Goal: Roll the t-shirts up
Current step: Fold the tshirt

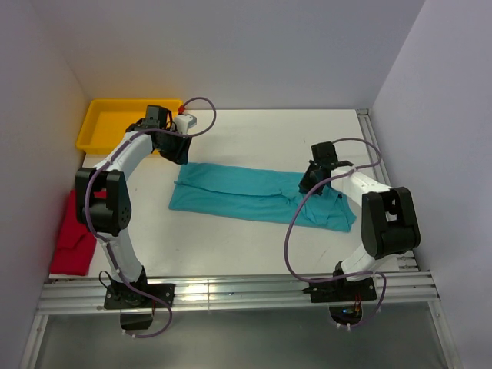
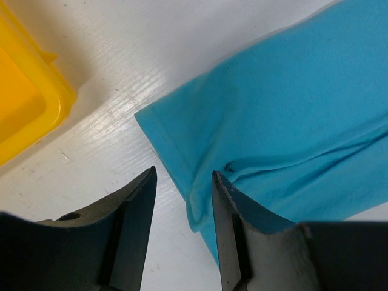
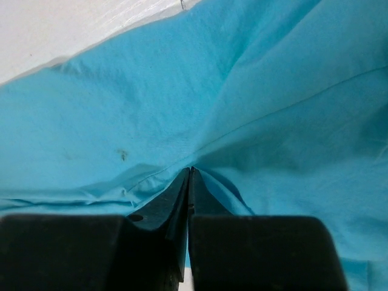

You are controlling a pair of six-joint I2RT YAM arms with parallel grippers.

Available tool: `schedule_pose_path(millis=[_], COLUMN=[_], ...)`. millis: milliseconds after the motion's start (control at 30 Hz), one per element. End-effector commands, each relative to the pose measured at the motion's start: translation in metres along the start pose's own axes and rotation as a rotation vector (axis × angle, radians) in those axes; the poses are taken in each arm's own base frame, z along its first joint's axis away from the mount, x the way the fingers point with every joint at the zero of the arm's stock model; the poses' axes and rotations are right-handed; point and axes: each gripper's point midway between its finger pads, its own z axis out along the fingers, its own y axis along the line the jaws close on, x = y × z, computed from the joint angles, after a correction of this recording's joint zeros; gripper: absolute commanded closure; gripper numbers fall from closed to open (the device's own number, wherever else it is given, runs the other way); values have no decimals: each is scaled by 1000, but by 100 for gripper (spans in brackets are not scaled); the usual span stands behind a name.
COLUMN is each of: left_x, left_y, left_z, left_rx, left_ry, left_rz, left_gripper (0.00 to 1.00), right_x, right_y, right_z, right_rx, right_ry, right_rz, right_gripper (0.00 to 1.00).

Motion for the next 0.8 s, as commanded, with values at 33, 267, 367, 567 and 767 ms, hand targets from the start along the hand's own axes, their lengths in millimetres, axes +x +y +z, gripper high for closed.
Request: schedule_pose_path(millis=[33,267,367,567,767], left_x=[-7,-1,2,8,7], left_y=[-1,-1,-1,-1,0], left_z=[-2,2,5,11,11], left_rx=[3,3,6,9,4], left_ry=[-6,8,15,31,30], left_rz=[13,10,6,1,3], left_gripper=[53,53,53,53,53], right_x=[2,27,39,54,70], right_y=[11,16,16,23,36], right_z=[-9,-26,-31,-33,-31], right_rx=[-47,-95,-105,-150,-166], right_ry=[-26,-22,-17,12,50], right_rz=[-17,-36,-50,-70,-124], right_gripper=[99,100,100,100,100])
